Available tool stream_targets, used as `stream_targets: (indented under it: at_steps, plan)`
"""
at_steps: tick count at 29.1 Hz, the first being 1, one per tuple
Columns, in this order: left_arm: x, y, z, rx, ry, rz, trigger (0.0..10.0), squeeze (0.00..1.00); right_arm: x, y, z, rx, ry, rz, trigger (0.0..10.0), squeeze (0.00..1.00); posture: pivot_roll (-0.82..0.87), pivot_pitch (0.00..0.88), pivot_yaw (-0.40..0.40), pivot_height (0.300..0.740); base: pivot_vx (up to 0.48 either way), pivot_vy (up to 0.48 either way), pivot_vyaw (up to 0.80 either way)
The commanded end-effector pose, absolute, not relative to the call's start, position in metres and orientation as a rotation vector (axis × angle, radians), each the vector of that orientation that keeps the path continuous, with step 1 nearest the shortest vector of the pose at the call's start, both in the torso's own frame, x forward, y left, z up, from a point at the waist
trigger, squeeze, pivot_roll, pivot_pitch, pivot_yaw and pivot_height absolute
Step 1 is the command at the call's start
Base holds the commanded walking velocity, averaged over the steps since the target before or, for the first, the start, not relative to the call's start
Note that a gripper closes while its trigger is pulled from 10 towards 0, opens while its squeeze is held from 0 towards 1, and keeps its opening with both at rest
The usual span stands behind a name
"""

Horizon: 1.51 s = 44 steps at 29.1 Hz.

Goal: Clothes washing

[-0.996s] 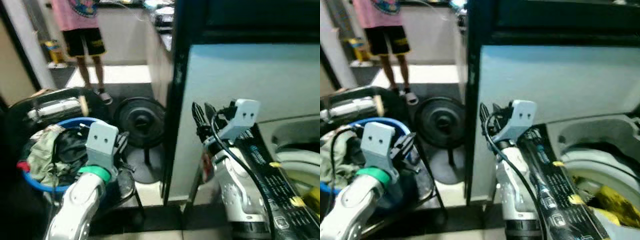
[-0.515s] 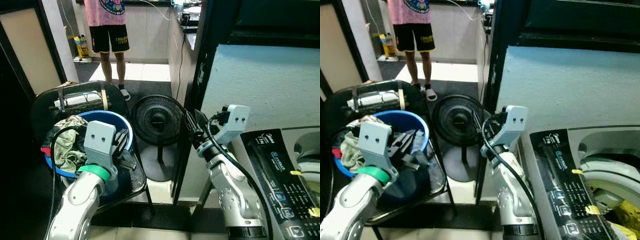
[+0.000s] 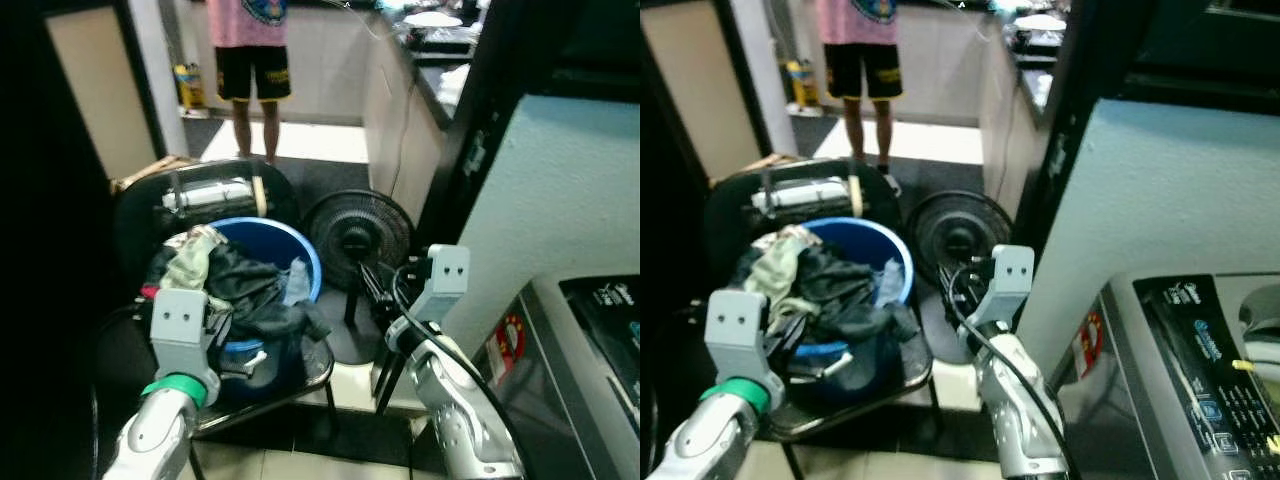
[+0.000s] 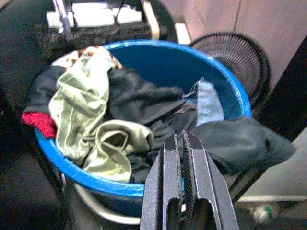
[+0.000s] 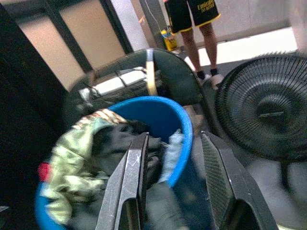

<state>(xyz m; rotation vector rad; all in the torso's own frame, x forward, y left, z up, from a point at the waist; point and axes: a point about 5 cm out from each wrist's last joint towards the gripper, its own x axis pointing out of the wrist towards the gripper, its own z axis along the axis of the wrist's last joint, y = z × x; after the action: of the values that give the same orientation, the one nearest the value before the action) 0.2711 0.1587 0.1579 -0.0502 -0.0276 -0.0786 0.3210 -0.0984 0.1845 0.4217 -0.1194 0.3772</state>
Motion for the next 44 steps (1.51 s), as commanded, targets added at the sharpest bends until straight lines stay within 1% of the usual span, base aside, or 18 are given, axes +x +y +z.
stream_targets:
  at_steps: [1,3,4,6,7,9,11,15,17,21,25,28,30,33,36,38,41,44]
  plan:
    - [0.27,0.157,0.149,-0.053,-0.001,-0.083,10.0,0.0,0.317,-0.106,0.18,0.506,-0.105,0.366,10.0,0.0,-0.01,0.026,0.014,0.74,0.0,0.0,0.0]
    - [0.27,0.159,0.14,-0.048,0.024,-0.075,10.0,0.0,0.315,-0.106,0.176,0.574,-0.092,0.369,10.0,0.0,-0.01,0.026,0.014,0.74,0.0,0.0,0.0]
    - [0.269,0.161,0.134,-0.046,0.044,-0.07,10.0,0.0,0.315,-0.108,0.167,0.518,-0.054,0.348,10.0,0.0,-0.02,0.026,0.012,0.74,0.0,0.0,0.0]
    - [0.269,0.163,0.125,-0.047,0.063,-0.057,10.0,0.0,0.316,-0.109,0.151,0.343,0.001,0.329,10.0,0.0,-0.01,0.025,0.01,0.74,0.0,0.0,0.0]
    - [0.269,0.163,0.125,-0.047,0.063,-0.057,10.0,0.0,0.316,-0.109,0.151,0.343,0.001,0.329,10.0,0.0,-0.01,0.025,0.01,0.74,0.0,0.0,0.0]
    - [0.268,0.166,0.107,0.022,0.081,-0.041,10.0,0.0,0.316,-0.117,0.14,0.343,-0.067,0.298,10.0,0.0,-0.01,0.01,-0.004,0.74,0.0,0.0,0.0]
    - [0.268,0.166,0.102,0.03,0.088,-0.043,10.0,0.0,0.315,-0.118,0.137,0.372,-0.084,0.303,10.0,0.0,-0.01,0.01,-0.004,0.74,0.0,0.0,0.0]
    - [0.267,0.167,0.099,0.029,0.089,-0.041,10.0,0.0,0.314,-0.118,0.133,0.384,-0.076,0.314,10.0,0.0,-0.02,0.001,-0.008,0.74,0.0,0.0,0.0]
    - [0.266,0.166,0.096,-0.001,0.094,-0.038,10.0,0.0,0.312,-0.116,0.124,0.366,-0.033,0.344,10.0,0.0,-0.03,0.012,0.018,0.74,0.0,0.0,0.0]
    - [0.267,0.158,0.093,0.003,0.107,-0.07,10.0,0.0,0.311,-0.119,0.123,0.364,-0.026,0.346,10.0,0.0,-0.03,0.005,0.008,0.74,0.0,0.0,0.0]
    - [0.269,0.157,0.094,-0.004,0.095,-0.071,10.0,0.0,0.311,-0.118,0.123,0.365,-0.022,0.349,10.0,0.0,-0.03,0.0,0.003,0.74,0.0,0.0,0.0]
    - [0.269,0.158,0.092,0.002,0.099,-0.069,10.0,0.0,0.311,-0.115,0.118,0.339,0.004,0.339,10.0,0.0,-0.04,0.016,0.031,0.74,0.0,0.0,0.0]
    - [0.27,0.152,0.092,0.006,0.099,-0.091,10.0,0.0,0.309,-0.116,0.114,0.292,0.01,0.342,10.0,0.0,-0.01,0.007,-0.008,0.74,0.0,0.0,0.0]
    - [0.271,0.15,0.093,0.007,0.097,-0.091,10.0,0.0,0.308,-0.118,0.112,0.281,0.013,0.34,10.0,0.0,-0.01,0.007,-0.008,0.74,0.0,0.0,0.0]
    - [0.274,0.157,0.091,-0.002,0.09,-0.03,10.0,0.0,0.307,-0.113,0.104,0.235,0.014,0.364,10.0,0.0,-0.02,0.025,0.019,0.74,0.0,0.0,0.0]
    - [0.274,0.157,0.091,-0.002,0.09,-0.03,10.0,0.0,0.307,-0.113,0.104,0.235,0.014,0.364,10.0,0.0,-0.02,0.025,0.019,0.74,0.0,0.0,0.0]
    - [0.28,0.155,0.099,-0.01,0.053,-0.037,10.0,0.0,0.304,-0.107,0.102,0.144,-0.002,0.443,10.0,0.0,-0.01,0.008,-0.007,0.74,0.101,0.0,0.0]
    - [0.281,0.156,0.101,-0.018,0.042,-0.044,10.0,0.0,0.304,-0.105,0.102,0.121,-0.013,0.459,10.0,0.0,-0.01,0.011,-0.006,0.74,0.304,0.0,0.0]
